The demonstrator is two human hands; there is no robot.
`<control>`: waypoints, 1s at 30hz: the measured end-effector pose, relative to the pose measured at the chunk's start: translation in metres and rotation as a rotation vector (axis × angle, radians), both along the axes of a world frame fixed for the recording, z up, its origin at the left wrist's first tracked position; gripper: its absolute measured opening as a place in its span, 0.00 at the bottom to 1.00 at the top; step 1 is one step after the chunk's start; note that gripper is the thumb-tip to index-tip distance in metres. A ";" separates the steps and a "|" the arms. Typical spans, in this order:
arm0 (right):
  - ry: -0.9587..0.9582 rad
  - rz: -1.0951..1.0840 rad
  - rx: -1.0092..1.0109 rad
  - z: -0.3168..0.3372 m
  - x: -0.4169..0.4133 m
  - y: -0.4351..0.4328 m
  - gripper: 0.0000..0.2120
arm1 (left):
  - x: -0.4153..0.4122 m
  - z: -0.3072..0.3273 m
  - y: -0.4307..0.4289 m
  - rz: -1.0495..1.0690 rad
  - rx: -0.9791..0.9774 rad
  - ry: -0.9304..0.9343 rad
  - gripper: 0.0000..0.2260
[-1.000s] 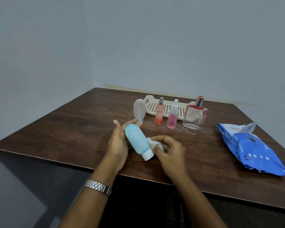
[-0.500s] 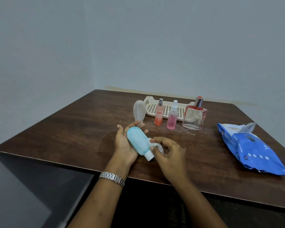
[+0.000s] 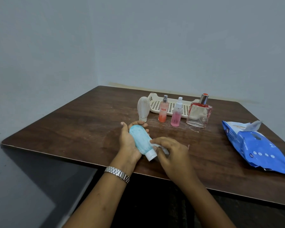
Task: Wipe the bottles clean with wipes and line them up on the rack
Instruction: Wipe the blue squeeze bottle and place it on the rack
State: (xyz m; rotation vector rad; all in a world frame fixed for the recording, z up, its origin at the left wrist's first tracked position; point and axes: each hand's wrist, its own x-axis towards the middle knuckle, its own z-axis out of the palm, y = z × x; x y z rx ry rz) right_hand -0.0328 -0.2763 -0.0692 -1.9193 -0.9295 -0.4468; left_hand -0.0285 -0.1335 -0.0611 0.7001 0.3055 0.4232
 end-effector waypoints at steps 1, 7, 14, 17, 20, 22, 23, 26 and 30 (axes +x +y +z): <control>0.030 -0.005 0.005 0.002 0.001 0.000 0.11 | 0.000 0.000 0.000 0.002 -0.006 -0.001 0.31; -0.046 0.019 -0.032 0.001 -0.003 0.005 0.13 | -0.001 0.000 0.001 0.008 -0.017 0.001 0.31; -0.038 -0.001 -0.028 0.007 0.002 0.007 0.15 | -0.001 0.000 0.000 0.013 -0.042 -0.021 0.31; -0.127 0.029 -0.087 0.004 -0.005 0.008 0.14 | -0.001 0.001 0.000 0.014 -0.039 -0.016 0.31; -0.102 0.024 -0.040 0.000 -0.003 0.001 0.13 | -0.002 0.002 -0.001 0.008 -0.036 -0.003 0.31; -0.044 -0.003 -0.001 0.003 0.002 0.003 0.13 | -0.001 0.002 -0.001 0.006 -0.043 0.000 0.31; -0.032 -0.007 0.002 0.004 0.003 0.006 0.14 | -0.002 0.003 -0.001 0.007 -0.045 -0.001 0.31; -0.107 0.029 -0.034 0.001 -0.003 0.007 0.14 | -0.002 0.002 -0.001 0.008 -0.054 -0.012 0.31; -0.160 0.027 -0.007 -0.003 -0.002 0.000 0.11 | -0.002 0.002 -0.002 0.005 -0.044 0.017 0.31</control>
